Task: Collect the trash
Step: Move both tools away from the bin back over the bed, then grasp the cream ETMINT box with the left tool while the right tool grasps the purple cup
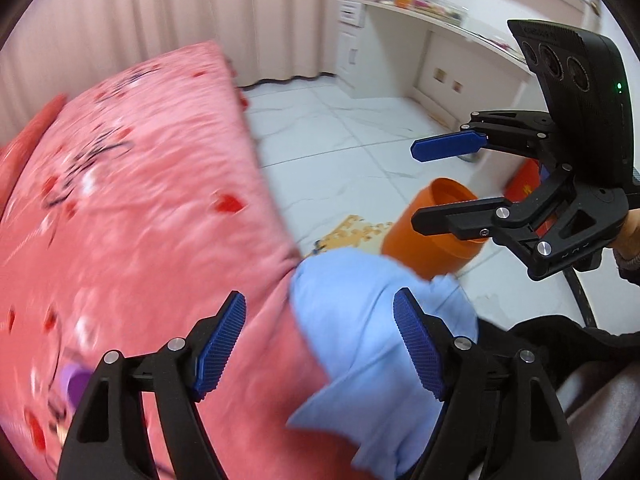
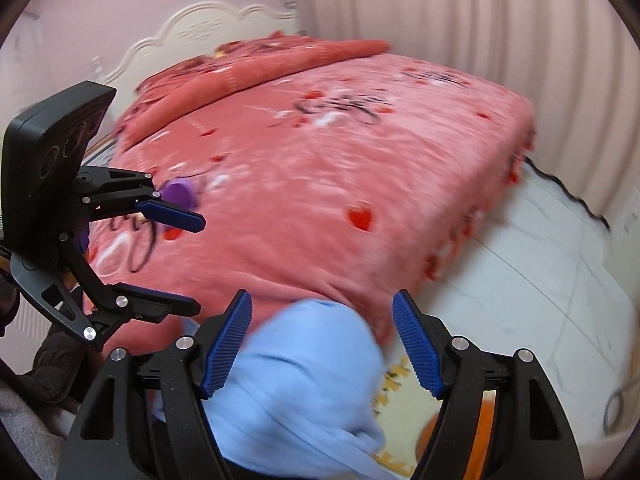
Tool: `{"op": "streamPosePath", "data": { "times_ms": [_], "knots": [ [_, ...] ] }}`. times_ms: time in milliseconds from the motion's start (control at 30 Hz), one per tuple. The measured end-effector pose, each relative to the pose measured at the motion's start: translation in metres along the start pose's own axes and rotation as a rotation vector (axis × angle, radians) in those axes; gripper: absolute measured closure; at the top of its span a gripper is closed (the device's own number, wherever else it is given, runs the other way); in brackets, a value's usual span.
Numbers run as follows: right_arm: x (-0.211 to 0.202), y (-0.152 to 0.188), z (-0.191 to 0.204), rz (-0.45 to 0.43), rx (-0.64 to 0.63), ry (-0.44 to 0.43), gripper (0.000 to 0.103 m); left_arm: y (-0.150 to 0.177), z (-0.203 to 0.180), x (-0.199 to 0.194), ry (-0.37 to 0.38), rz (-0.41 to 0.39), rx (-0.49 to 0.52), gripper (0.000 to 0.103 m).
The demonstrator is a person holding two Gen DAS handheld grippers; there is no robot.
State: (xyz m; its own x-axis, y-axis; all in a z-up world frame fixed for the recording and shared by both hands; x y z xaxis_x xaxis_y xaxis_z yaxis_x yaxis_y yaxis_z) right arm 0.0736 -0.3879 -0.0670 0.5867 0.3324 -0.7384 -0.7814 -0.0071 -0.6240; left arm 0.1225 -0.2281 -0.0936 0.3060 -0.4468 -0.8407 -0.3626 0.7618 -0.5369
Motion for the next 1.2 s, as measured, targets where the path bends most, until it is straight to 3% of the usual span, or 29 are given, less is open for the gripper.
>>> {"op": "streamPosePath", "data": {
  "times_ms": [367,633,1000,1200],
  "knots": [
    [0.063,-0.030,0.123,0.062,-0.197,-0.177,0.030,0.102,0.064,-0.061,-0.143,0.000,-0.252,0.027],
    [0.115,-0.045,0.184,0.110,-0.264,-0.258,0.030,0.168,0.118,-0.083,-0.225,0.022,-0.451,0.027],
    [0.186,-0.063,0.224,0.197,-0.328,-0.297,0.030,0.216,0.189,-0.063,-0.286,0.040,-0.658,0.027],
    [0.207,-0.068,0.221,0.230,-0.325,-0.313,0.030,0.228,0.217,-0.041,-0.374,0.052,-0.812,0.026]
  ]
}}
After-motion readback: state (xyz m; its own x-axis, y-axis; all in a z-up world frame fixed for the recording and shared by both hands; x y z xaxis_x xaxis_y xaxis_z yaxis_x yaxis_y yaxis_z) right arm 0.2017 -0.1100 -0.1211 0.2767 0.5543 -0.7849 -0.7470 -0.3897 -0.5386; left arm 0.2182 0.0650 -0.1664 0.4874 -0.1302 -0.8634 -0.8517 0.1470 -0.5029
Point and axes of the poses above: each gripper's, at about its wrist camera, not at the fingertips, and x roughly the way its jaws point, z to its left, y to its underside, the point moved 3 cm from there along x, roughly the way its jaws point, and after that the axes turned 10 degrees about x, right-handed, at the moved point
